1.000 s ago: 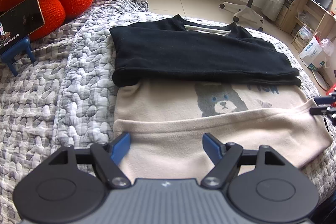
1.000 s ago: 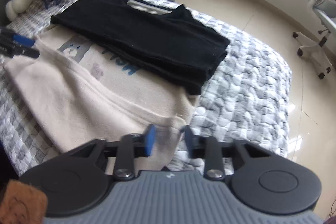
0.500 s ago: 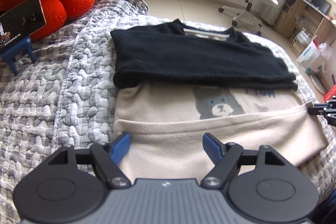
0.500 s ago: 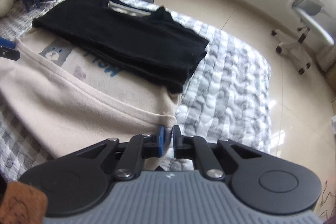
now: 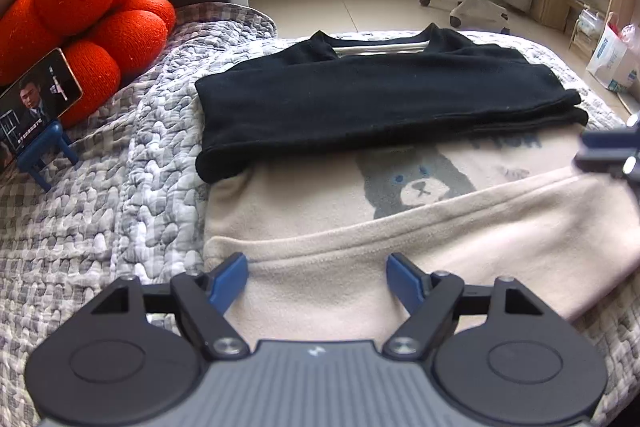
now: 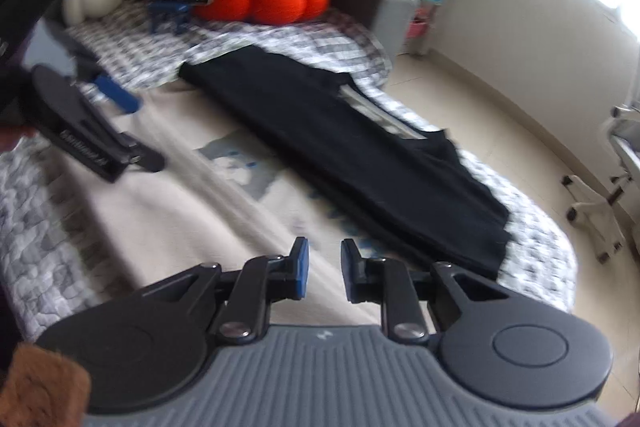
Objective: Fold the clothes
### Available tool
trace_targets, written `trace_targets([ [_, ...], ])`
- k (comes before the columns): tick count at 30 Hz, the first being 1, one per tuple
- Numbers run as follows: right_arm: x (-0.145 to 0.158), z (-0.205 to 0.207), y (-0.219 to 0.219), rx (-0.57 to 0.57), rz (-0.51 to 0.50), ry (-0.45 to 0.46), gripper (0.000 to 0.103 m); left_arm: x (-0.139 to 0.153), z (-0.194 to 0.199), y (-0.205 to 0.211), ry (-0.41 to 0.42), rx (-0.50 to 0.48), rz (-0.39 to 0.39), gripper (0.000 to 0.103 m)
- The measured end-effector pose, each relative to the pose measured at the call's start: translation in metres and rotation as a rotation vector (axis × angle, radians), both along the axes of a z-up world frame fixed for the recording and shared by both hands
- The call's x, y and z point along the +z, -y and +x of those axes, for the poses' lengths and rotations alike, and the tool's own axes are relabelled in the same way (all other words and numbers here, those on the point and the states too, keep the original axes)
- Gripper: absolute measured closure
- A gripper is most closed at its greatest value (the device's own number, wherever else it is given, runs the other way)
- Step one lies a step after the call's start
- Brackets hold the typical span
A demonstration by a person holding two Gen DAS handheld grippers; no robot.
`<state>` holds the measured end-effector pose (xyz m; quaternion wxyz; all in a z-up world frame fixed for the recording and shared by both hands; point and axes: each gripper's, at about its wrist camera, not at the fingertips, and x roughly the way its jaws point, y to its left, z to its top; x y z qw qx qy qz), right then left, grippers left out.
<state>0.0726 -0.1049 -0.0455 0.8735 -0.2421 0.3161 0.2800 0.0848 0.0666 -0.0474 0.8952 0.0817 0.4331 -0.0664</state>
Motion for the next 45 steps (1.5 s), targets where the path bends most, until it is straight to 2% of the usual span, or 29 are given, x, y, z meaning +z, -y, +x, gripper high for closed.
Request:
trace_targets([
  [4,-0.02,0.003,-0.018,0.023,-0.055,-0.085,0.08,-0.001,0.001,0.001,-0.001,0.005,0.005,0.022],
  [6,-0.017,0.004,-0.019,0.012,-0.054,-0.096,0.08,0.0,0.001,-0.001,-0.006,0.01,-0.007,0.022],
  [8,-0.011,0.008,-0.016,-0.016,-0.004,-0.108,0.08,0.0,0.003,-0.001,-0.009,0.015,-0.011,0.021],
  [12,-0.003,0.003,-0.021,0.007,0.077,-0.051,0.08,0.0,0.005,0.001,-0.006,0.02,-0.002,0.021],
  [16,-0.022,0.005,-0.03,0.009,0.031,-0.117,0.077,0.0,0.005,0.0,-0.005,0.026,-0.01,0.02],
  [23,-0.017,-0.001,-0.026,-0.013,0.039,-0.091,0.077,0.007,0.004,-0.008,0.01,0.047,-0.06,0.02],
  [31,-0.018,0.001,-0.02,-0.04,0.034,-0.087,0.072,0.002,0.004,-0.004,0.006,0.05,-0.01,0.02],
  [35,-0.018,0.005,-0.007,-0.084,0.047,-0.1,0.07,0.009,0.003,-0.015,0.025,0.071,-0.043,0.021],
  [39,-0.017,0.002,0.001,-0.096,0.056,-0.1,0.069,0.019,0.003,-0.04,0.064,0.168,-0.045,0.02],
  [42,-0.016,0.002,0.005,-0.114,0.059,-0.099,0.069,0.02,0.003,-0.059,0.055,0.245,-0.079,0.021],
  [45,-0.016,0.004,0.009,-0.132,0.066,-0.114,0.069,0.014,0.004,-0.063,0.029,0.255,-0.089,0.026],
])
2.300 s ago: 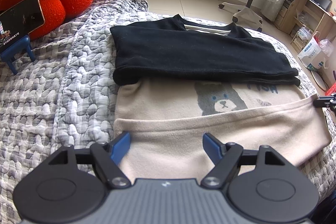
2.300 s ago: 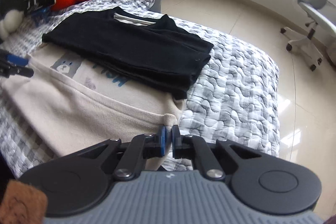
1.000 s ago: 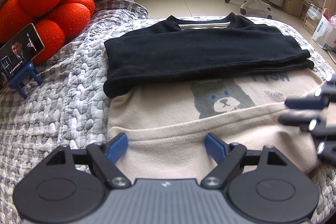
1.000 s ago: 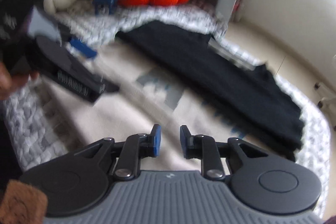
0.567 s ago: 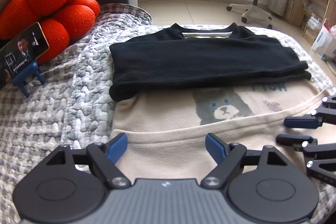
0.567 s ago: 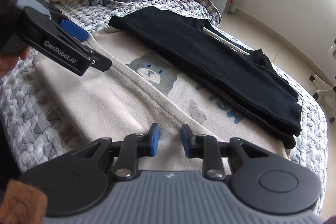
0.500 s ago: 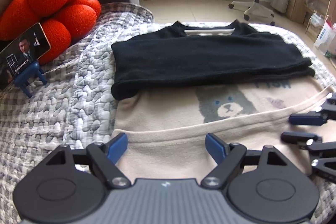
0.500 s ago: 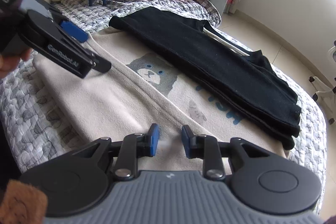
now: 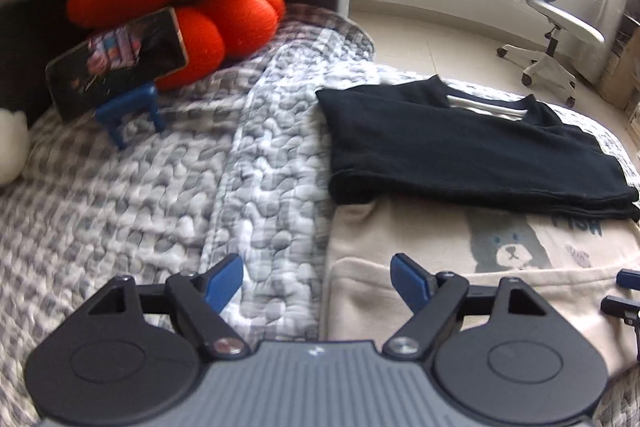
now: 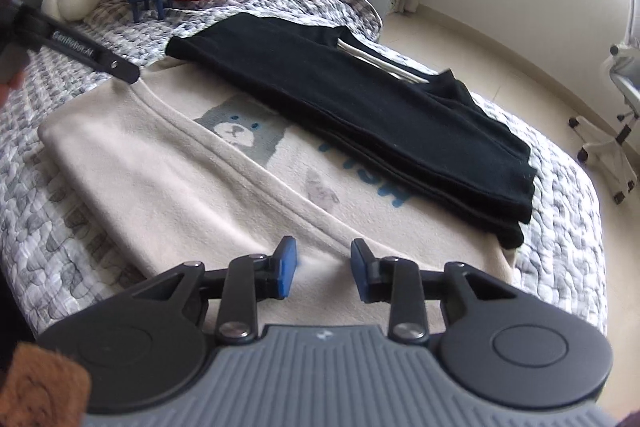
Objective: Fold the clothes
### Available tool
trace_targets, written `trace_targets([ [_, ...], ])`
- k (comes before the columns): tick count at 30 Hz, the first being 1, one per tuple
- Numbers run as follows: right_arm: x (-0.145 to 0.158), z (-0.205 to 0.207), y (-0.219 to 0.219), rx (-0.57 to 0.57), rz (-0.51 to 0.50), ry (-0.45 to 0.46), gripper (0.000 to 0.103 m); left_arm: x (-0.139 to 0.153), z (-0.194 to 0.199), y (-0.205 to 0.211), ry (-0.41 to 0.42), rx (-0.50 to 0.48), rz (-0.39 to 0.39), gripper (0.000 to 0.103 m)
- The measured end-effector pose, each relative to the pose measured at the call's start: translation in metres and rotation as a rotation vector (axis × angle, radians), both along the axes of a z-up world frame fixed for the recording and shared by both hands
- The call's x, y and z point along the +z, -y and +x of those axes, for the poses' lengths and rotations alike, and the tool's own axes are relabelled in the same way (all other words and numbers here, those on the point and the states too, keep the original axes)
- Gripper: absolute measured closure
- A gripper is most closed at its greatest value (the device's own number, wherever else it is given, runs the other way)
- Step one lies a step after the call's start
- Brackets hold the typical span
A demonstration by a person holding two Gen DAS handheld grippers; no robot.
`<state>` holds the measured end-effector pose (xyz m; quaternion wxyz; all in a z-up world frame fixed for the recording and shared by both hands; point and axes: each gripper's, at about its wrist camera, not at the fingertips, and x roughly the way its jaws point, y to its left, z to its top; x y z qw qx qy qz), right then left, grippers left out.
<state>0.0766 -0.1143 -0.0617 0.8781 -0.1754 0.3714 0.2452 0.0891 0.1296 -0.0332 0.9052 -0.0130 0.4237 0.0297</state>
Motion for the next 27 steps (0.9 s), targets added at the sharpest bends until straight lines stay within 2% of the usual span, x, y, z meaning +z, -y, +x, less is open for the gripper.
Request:
trace_targets([
  [5,0.0,-0.002,0.005,-0.008,0.012,-0.015,0.069,-0.008,0.002,0.007,-0.022,-0.033,0.011,0.037],
  [8,0.003,-0.003,0.018,-0.03,0.039,-0.032,0.065,-0.008,0.002,0.008,-0.017,-0.049,-0.001,0.049],
  [15,0.002,-0.007,0.076,-0.201,0.075,-0.077,0.065,-0.008,0.003,0.005,-0.022,-0.036,-0.046,0.063],
  [20,0.005,-0.01,0.098,-0.263,0.113,-0.091,0.067,-0.009,0.004,0.007,-0.016,-0.023,-0.032,0.062],
  [25,0.005,-0.011,0.094,-0.256,0.091,-0.067,0.067,-0.01,0.002,0.007,-0.002,-0.014,-0.017,0.059],
  [27,0.009,-0.013,0.088,-0.232,0.096,-0.042,0.066,-0.007,0.001,0.009,0.006,-0.013,0.011,0.055],
])
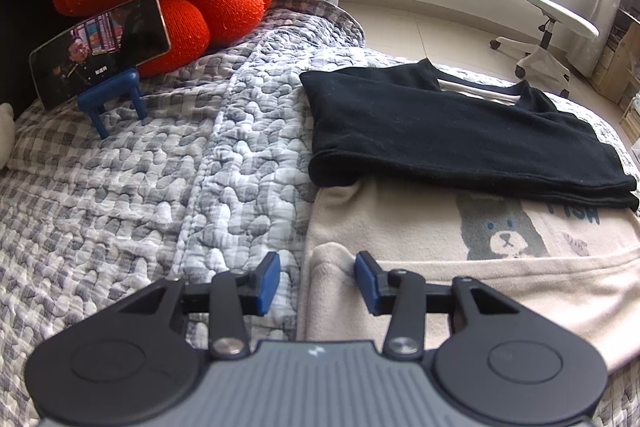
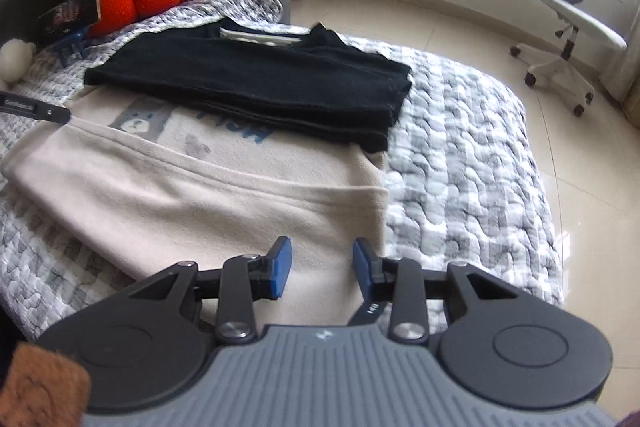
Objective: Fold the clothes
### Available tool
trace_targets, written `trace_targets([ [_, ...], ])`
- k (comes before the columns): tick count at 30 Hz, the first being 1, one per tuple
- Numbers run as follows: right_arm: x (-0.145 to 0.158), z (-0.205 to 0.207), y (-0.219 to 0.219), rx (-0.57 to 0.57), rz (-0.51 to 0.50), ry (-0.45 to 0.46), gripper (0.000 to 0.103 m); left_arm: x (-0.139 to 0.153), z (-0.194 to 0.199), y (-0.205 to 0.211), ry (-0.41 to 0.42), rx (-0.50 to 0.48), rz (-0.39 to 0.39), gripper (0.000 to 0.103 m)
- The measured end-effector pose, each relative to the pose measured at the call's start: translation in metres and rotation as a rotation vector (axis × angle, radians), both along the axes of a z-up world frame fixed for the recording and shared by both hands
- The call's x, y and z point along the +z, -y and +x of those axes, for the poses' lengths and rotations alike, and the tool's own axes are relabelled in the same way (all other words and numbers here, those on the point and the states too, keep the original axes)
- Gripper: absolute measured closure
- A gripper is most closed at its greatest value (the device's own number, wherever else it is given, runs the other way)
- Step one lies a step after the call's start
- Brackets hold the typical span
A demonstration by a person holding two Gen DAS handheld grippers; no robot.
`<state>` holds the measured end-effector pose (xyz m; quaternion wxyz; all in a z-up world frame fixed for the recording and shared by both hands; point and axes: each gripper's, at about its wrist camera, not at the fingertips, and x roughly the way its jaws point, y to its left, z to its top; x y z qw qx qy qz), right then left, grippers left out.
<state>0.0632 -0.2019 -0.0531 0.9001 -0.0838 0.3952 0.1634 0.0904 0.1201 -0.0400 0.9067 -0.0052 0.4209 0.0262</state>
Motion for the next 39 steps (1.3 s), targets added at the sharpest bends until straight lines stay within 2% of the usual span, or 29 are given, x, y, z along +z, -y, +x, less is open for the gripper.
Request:
trace_targets([
  [2,0.003,-0.005,-0.008,0.044,-0.003,0.02,0.066,0.004,-0.002,0.002,0.014,-0.001,0.038,0.049],
  [5,0.007,-0.013,-0.02,0.112,-0.014,0.051,0.065,0.012,-0.008,0.005,0.053,-0.007,0.094,0.048],
  [9,0.008,-0.02,-0.037,0.184,-0.027,0.071,0.063,0.019,-0.015,0.01,0.088,-0.052,0.064,0.048],
  [13,0.004,-0.025,-0.054,0.239,-0.043,0.073,0.063,0.012,-0.023,0.032,0.082,-0.137,0.078,0.048],
  [21,-0.006,-0.022,-0.071,0.239,-0.07,0.032,0.063,-0.009,-0.027,0.06,0.034,-0.161,0.13,0.048],
  [39,-0.015,-0.032,-0.072,0.223,-0.095,0.024,0.063,-0.011,-0.027,0.063,0.026,-0.133,0.139,0.047],
])
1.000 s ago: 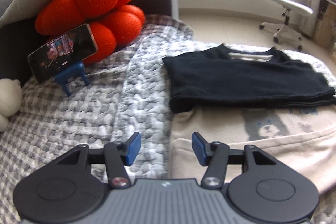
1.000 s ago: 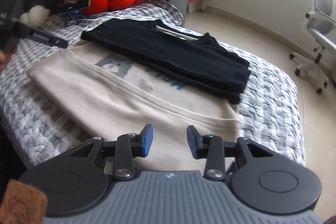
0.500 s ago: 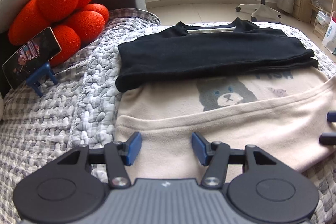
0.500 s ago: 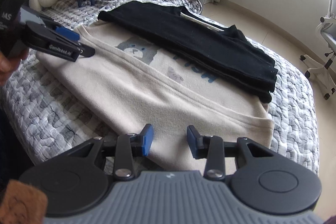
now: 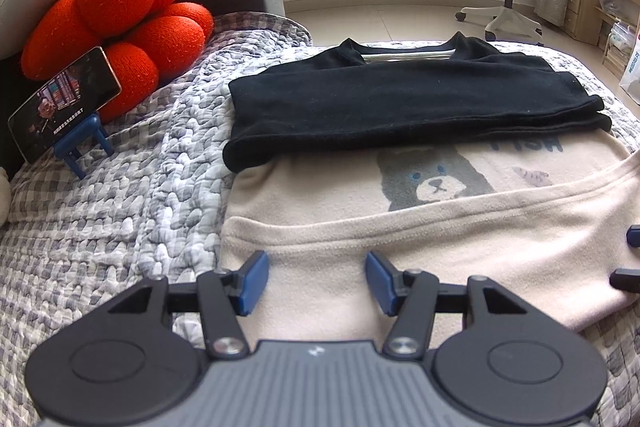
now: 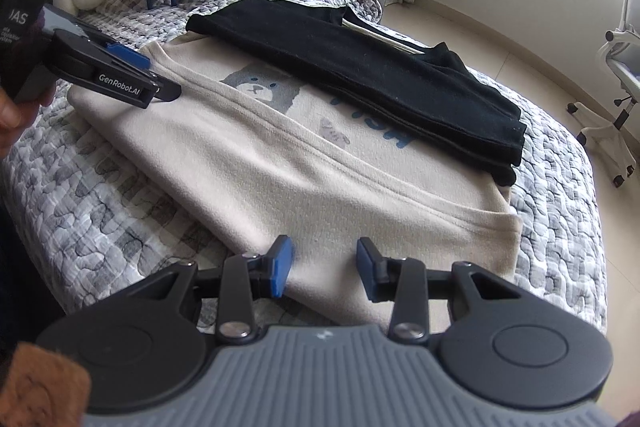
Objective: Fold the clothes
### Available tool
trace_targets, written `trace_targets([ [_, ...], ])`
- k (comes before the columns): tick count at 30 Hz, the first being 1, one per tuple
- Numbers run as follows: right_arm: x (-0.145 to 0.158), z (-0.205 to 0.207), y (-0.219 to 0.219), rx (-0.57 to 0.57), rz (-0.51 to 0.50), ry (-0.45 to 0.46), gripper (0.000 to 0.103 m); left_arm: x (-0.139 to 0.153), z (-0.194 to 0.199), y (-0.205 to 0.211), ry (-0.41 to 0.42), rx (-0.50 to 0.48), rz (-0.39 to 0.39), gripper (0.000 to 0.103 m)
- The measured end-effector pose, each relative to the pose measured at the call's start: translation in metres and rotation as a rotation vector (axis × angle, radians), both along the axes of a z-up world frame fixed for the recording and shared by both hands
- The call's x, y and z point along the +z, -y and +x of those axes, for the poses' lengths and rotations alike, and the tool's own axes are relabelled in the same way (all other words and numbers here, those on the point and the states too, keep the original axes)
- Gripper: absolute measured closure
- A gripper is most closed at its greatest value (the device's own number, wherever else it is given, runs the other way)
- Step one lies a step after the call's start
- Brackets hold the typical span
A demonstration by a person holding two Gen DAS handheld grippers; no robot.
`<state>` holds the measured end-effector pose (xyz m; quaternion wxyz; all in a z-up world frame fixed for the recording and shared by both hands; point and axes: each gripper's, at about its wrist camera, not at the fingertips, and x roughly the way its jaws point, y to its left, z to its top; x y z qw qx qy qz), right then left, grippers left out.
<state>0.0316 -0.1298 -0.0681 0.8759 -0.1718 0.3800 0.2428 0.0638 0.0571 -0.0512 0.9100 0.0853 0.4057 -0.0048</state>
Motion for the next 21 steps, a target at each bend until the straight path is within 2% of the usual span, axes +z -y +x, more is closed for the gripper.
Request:
trace_targets([
  [16,0.0,-0.0038,-0.0047,-0.002,-0.029,0.024,0.062,0.0003,0.0,0.0014,-0.003,0.01,0.008,0.047],
  [21,0.0051,-0.0074,-0.0085,0.006,-0.024,0.056,0.062,0.0083,-0.0018,-0.005,-0.009,0.019,-0.025,0.047],
])
